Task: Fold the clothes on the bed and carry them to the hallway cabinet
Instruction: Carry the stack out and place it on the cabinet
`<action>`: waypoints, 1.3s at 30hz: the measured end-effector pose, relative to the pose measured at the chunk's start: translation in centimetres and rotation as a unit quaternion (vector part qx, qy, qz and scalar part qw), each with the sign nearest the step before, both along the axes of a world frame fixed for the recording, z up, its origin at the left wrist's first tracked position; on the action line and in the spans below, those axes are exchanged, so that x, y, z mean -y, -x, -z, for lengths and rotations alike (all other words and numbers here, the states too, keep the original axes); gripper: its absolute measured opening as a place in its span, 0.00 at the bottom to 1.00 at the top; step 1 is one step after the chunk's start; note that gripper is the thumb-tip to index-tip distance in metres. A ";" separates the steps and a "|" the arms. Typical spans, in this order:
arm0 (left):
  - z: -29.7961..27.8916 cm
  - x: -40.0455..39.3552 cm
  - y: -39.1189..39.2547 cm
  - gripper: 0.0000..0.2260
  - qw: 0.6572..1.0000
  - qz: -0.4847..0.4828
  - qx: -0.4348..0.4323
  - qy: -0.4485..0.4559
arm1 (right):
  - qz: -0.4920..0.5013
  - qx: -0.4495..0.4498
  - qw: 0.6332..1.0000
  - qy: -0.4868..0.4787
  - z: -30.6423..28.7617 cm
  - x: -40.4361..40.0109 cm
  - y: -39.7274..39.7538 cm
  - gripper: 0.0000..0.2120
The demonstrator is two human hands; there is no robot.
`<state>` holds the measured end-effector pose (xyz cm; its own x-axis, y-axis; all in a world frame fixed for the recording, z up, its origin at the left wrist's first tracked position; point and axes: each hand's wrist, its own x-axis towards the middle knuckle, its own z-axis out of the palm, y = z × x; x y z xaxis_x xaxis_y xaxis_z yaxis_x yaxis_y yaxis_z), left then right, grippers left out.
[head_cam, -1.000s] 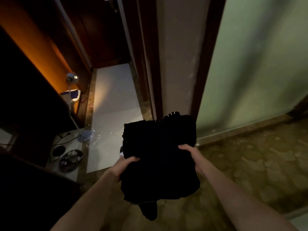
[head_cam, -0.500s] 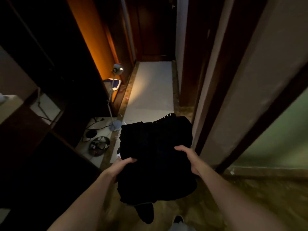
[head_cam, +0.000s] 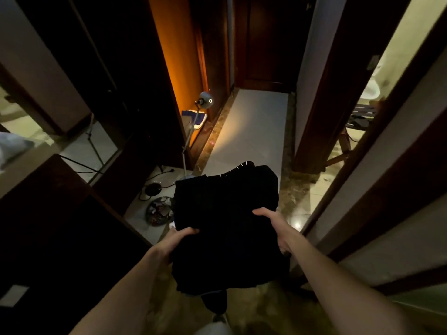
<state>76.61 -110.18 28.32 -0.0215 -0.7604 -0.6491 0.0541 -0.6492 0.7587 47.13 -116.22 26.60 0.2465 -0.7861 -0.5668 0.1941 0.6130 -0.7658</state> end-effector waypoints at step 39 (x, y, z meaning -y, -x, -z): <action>2.0 49.3 1.1 0.26 0.998 0.018 -0.002 -0.053 | -0.019 0.046 0.994 -0.093 2.7 48.4 1.8 0.29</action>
